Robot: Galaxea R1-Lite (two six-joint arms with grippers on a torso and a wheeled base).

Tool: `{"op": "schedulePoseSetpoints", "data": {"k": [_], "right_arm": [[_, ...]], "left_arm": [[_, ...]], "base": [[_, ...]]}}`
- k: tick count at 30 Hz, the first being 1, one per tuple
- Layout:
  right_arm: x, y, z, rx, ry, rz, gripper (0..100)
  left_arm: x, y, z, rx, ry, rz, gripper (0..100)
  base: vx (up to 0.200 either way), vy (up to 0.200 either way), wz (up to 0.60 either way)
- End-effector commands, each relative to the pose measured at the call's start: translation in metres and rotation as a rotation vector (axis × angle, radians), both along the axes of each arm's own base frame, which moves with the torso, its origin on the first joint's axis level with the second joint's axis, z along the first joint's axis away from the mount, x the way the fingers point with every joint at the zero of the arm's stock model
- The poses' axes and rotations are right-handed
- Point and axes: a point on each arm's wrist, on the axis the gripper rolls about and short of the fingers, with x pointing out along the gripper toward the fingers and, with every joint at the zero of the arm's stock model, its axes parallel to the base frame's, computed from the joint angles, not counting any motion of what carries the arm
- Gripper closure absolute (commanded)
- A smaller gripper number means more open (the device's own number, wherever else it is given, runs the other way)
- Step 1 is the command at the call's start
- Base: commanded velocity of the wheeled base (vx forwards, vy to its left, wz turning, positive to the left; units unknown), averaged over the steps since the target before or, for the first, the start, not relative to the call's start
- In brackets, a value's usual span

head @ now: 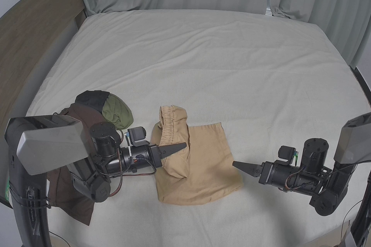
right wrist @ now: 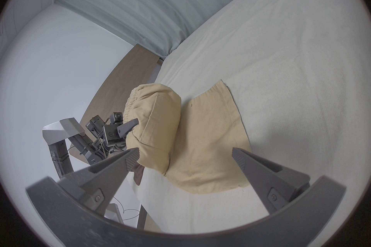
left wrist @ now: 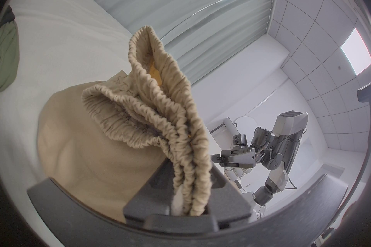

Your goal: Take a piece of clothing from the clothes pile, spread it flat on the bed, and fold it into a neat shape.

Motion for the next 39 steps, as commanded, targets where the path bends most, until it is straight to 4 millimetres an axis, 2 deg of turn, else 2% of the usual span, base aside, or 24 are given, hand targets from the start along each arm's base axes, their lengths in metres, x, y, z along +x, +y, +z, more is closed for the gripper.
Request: {"op": "schedulePoseSetpoints", "data": {"k": [1,14,19,32,33,39], "right_arm": [[0.001,0.000,0.001,0.002,-0.003,-0.002,0],[0.003,-0.001,0.002,0.005,-0.010,-0.011,0],[0.004,-0.003,0.002,0.006,-0.013,-0.019,0],[0.005,-0.003,0.006,0.013,-0.027,-0.019,0],[0.004,-0.003,0.005,0.012,-0.022,-0.016,0],[0.004,-0.003,0.005,0.011,-0.025,-0.015,0]], "left_arm": [[0.005,-0.010,-0.012,-0.003,0.023,-0.020,100],[0.016,-0.039,-0.021,-0.046,0.038,-0.075,100],[0.018,-0.052,-0.038,-0.041,0.058,-0.097,100],[0.024,-0.059,-0.051,-0.039,0.056,-0.088,100],[0.025,-0.059,-0.053,-0.037,0.059,-0.086,0],[0.029,-0.056,-0.058,-0.033,0.054,-0.068,0]], "base": [[0.000,0.000,0.00],[0.000,0.000,0.00],[0.000,0.000,0.00],[0.000,0.000,0.00],[0.000,0.000,0.00],[0.000,0.000,0.00]]}}
